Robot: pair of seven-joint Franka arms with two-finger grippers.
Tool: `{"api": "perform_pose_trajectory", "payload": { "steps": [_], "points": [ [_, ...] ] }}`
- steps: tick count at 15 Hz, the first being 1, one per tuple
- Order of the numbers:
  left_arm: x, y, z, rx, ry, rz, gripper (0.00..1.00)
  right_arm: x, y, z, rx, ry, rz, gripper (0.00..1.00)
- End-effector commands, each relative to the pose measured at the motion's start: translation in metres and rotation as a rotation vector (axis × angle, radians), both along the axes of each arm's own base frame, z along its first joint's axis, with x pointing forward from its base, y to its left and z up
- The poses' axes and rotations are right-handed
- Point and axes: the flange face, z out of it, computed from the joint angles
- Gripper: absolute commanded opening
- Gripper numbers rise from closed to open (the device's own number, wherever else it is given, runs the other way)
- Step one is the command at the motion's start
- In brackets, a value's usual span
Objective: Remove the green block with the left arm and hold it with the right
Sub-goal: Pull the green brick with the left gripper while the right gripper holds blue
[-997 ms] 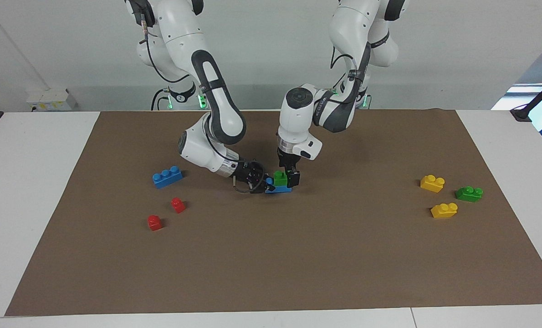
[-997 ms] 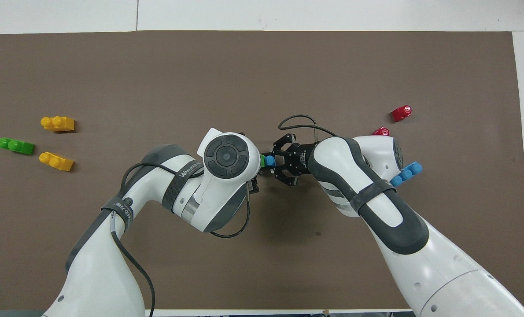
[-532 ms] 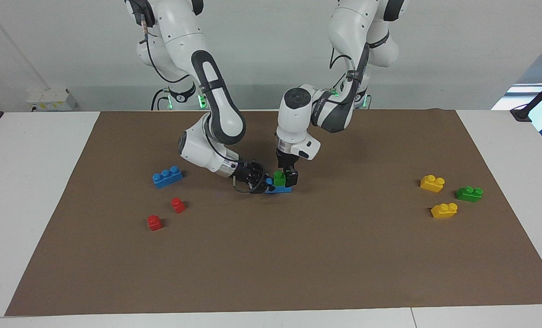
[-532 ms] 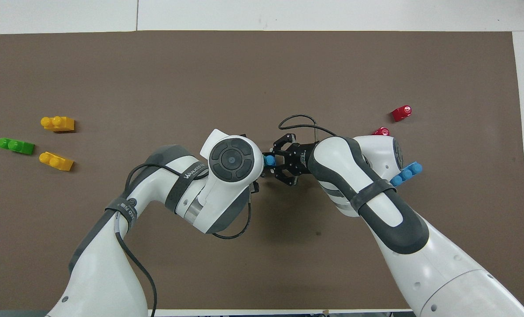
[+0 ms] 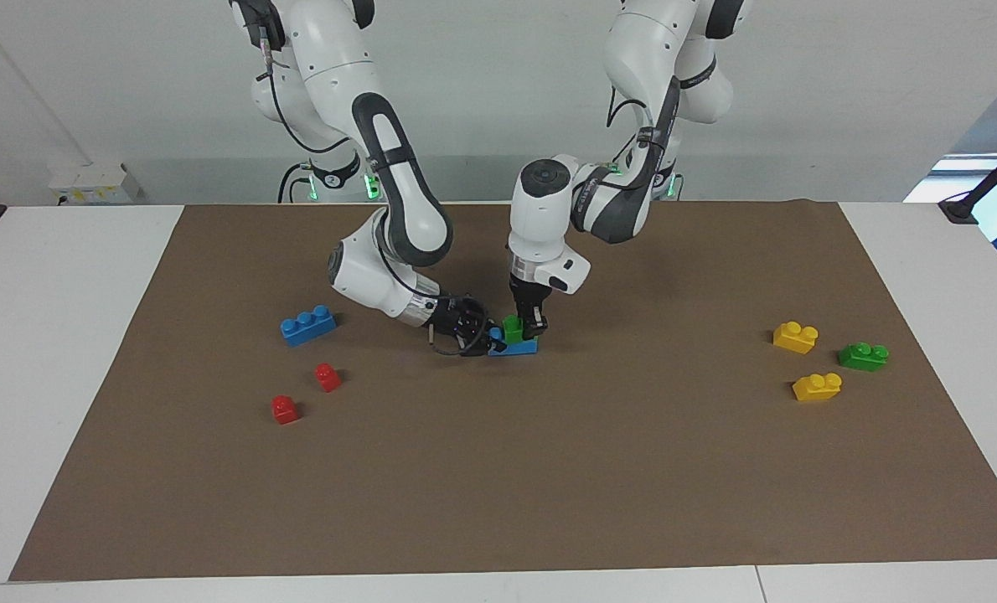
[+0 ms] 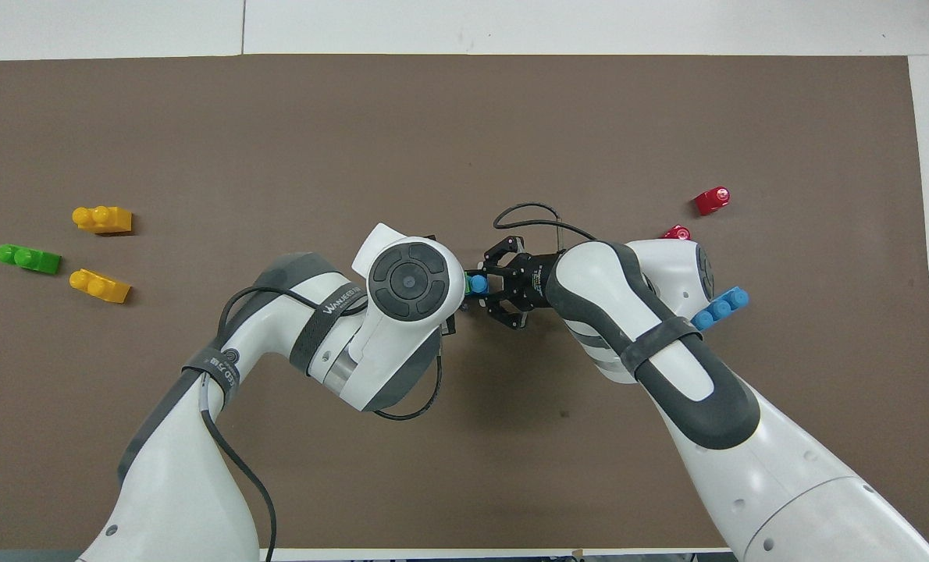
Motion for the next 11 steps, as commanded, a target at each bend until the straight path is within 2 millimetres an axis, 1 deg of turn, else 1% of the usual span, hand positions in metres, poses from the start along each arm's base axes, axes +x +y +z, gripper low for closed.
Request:
{"api": "perform_pose_trajectory", "payload": {
  "steps": [1, 3, 7, 10, 11],
  "points": [
    [-0.004, -0.005, 0.004, 0.009, 0.009, 0.019, 0.0, 0.011, 0.001, -0.003, 0.019, 0.004, -0.034, 0.0],
    [-0.002, -0.003, 0.015, 0.018, 0.016, 0.02, 0.0, 0.011, 0.001, -0.003, 0.019, 0.004, -0.034, 0.0],
    [-0.005, 0.002, 0.049, 0.013, 0.005, 0.014, 0.0, 0.011, 0.001, -0.003, 0.019, 0.004, -0.034, 0.0],
    [-0.007, 0.004, 0.06, 0.019, 0.01, 0.011, 0.0, 0.011, 0.0, -0.002, 0.02, 0.014, -0.046, 0.0],
    [-0.008, 0.007, 0.068, 0.019, 0.013, 0.007, 0.0, 0.012, 0.0, -0.002, 0.021, 0.013, -0.047, 0.0]
  ]
}}
